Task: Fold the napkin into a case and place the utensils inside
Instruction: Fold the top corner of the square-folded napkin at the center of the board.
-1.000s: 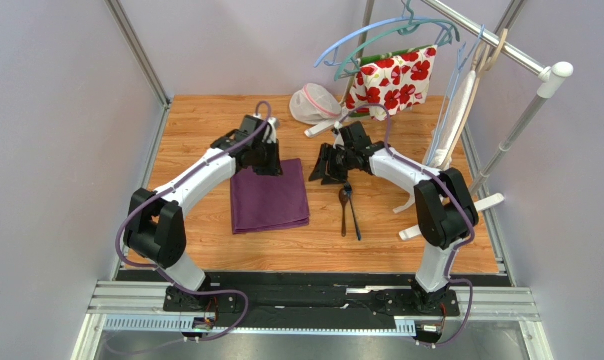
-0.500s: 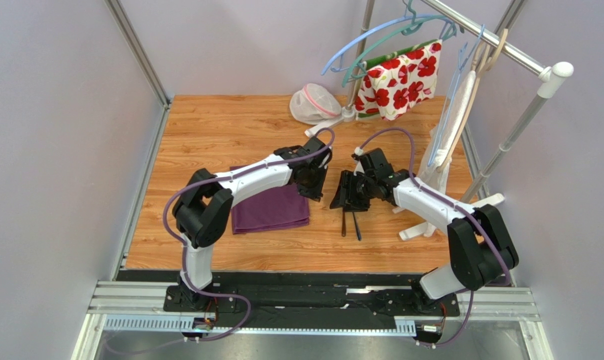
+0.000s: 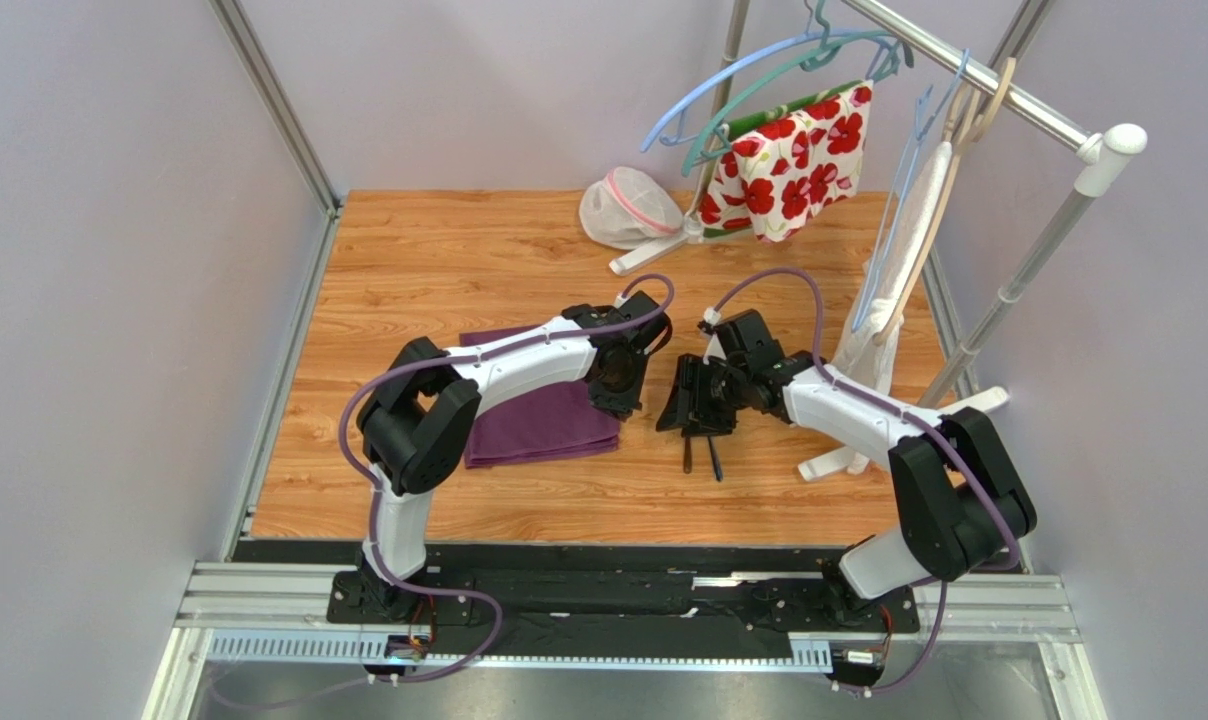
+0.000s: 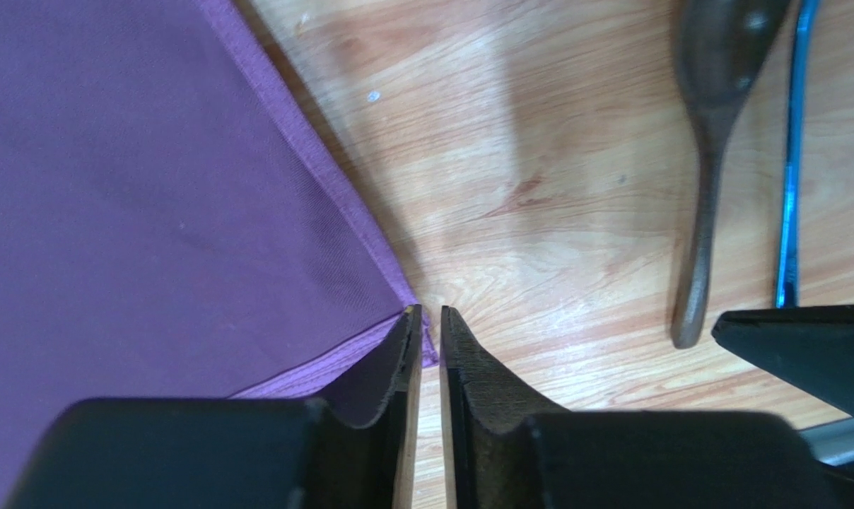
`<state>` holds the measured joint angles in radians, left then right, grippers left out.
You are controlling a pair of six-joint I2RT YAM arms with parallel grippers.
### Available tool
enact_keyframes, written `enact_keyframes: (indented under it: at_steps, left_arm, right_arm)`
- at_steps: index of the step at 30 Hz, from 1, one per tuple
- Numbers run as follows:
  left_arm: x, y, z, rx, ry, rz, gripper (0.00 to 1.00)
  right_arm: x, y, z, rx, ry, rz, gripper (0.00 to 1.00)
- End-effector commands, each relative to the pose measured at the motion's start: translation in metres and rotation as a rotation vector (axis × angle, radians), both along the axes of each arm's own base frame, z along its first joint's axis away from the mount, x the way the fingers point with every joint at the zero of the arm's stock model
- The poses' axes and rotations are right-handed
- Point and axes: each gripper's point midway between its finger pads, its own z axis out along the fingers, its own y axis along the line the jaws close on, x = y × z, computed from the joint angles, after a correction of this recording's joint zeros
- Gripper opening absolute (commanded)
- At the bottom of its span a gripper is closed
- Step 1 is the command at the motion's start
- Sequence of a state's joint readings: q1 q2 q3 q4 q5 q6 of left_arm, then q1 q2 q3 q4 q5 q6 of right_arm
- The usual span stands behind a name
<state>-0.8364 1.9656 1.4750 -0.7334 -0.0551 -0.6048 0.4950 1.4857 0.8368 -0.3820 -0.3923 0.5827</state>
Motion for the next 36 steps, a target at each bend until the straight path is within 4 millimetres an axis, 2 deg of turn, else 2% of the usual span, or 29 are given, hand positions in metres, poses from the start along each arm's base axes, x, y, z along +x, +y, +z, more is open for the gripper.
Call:
enact_keyframes:
  at_steps: [1,5,14,27,30,36]
  left_arm:
    - [0.000,0.003,0.001,0.041,-0.002,0.040,0.22]
    - [-0.003,0.001,-0.005,0.060,0.008,0.039,0.29]
    - [-0.001,0.008,-0.012,0.111,0.005,0.058,0.27]
    - [-0.011,0.003,-0.019,0.093,0.050,0.036,0.27]
    - [-0.012,0.006,-0.020,0.102,0.047,0.041,0.24]
    - [-0.009,0.012,-0.010,0.113,0.017,0.049,0.08]
  right_arm:
    - [0.004,0.008,0.003,0.035,-0.039,0.021,0.51]
    - [0.002,0.008,0.000,0.035,-0.034,0.027,0.51]
    - [-0.003,0.007,-0.004,0.039,-0.030,0.032,0.51]
    - [-0.006,0.009,-0.007,0.045,-0.027,0.042,0.51]
    - [-0.006,0.009,-0.009,0.046,-0.023,0.044,0.51]
    - [-0.008,0.014,-0.012,0.045,-0.015,0.057,0.51]
